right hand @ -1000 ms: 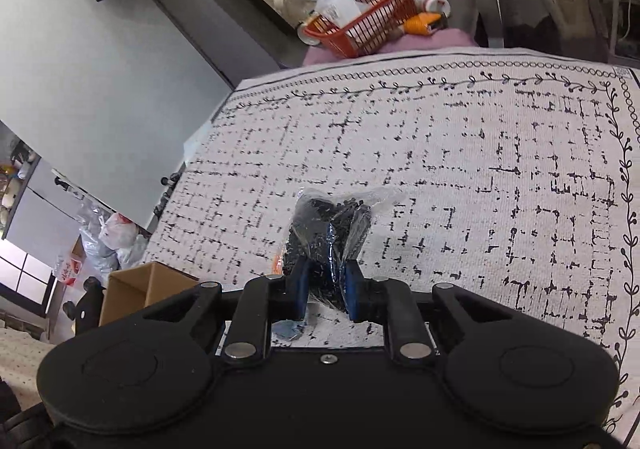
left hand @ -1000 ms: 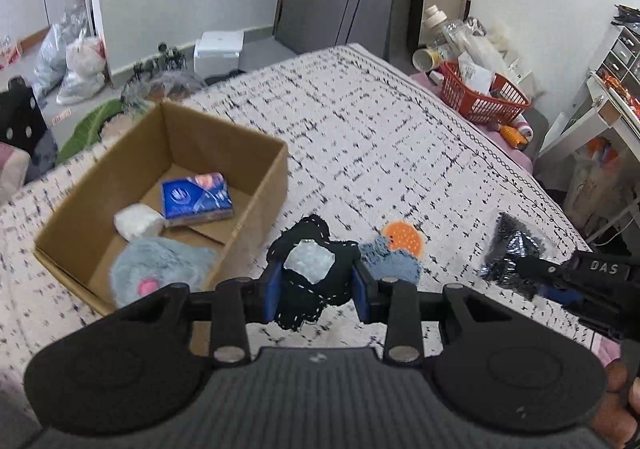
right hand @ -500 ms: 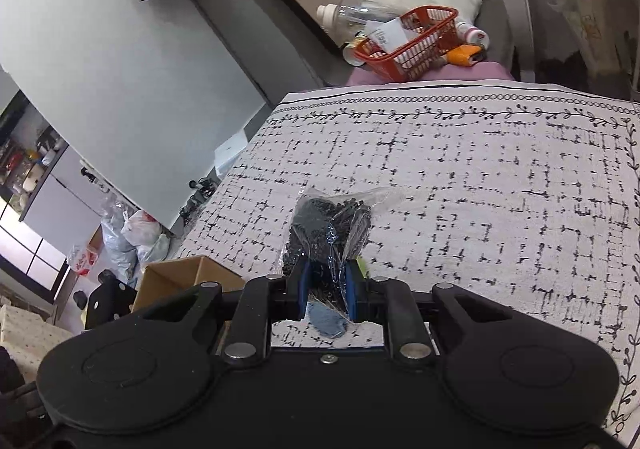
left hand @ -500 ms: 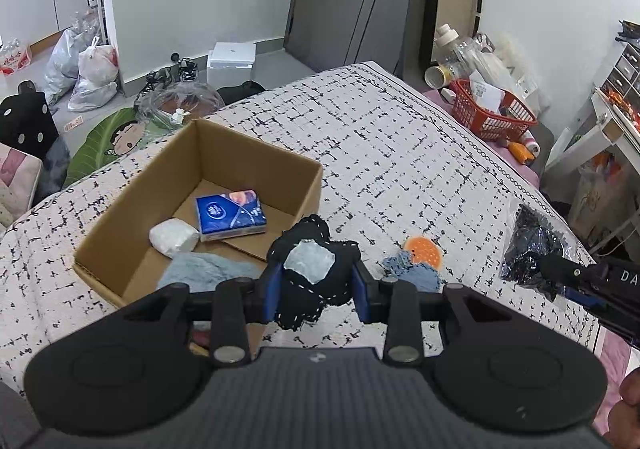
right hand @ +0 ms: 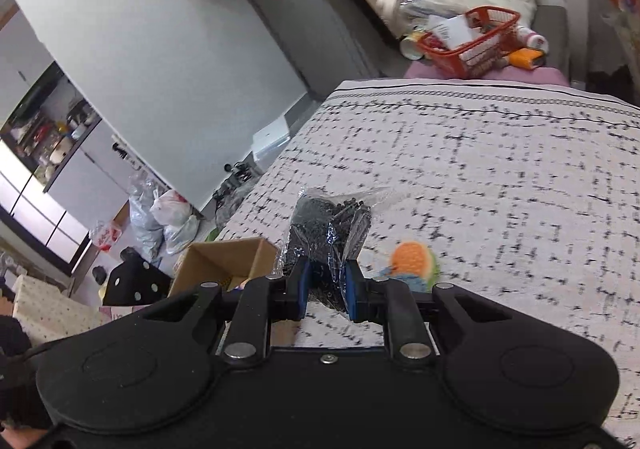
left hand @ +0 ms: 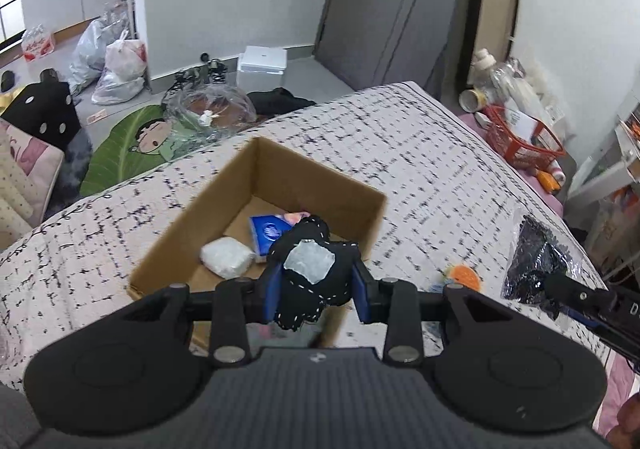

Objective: Organize soft objects
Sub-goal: 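Carry the black felt plush with the left gripper while the right gripper carries the black bag to the box, then open both grippers to drop the felt plush and black bag into the box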

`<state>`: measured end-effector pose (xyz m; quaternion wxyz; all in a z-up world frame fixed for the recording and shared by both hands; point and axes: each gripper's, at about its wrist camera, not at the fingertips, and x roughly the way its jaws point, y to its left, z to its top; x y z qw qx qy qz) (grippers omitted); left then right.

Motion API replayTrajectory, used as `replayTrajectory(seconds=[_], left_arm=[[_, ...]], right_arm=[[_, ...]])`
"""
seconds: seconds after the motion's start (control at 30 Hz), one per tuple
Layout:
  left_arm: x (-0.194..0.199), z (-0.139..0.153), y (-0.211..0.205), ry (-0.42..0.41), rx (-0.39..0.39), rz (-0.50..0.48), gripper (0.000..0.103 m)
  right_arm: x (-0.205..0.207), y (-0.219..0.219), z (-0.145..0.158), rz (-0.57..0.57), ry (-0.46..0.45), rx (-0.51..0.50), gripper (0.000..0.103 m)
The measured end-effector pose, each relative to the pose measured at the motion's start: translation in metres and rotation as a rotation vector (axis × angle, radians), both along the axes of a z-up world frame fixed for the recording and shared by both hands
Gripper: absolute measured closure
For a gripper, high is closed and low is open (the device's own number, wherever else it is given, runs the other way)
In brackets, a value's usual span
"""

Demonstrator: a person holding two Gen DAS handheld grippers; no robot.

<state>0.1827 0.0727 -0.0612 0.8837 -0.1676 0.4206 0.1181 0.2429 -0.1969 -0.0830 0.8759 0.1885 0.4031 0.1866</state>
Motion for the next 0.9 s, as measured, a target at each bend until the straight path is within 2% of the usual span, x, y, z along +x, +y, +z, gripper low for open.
replayTrajectory(seconds=[0.3,0.6,0.83,0.9], left_arm=[[0.001,-0.011,0.041,0.018,-0.021,0.053,0.067],[0.0,-0.025,0.063,0.066,-0.056,0.085,0.065],[-0.002,-0.025,0.074,0.078,-0.065,0.081,0.057],[-0.004,-0.022,0.077,0.076,-0.055,0.083,0.055]], right_arm=[[-0.005,0.042,0.004,0.057,-0.017,-0.02,0.085],[-0.001,0.081,-0.001,0.122,-0.028,-0.031,0.085],[-0.002,0.104,-0.006,0.168,-0.012,0.002,0.084],[-0.003,0.11,-0.009,0.187,0.001,0.017,0.078]])
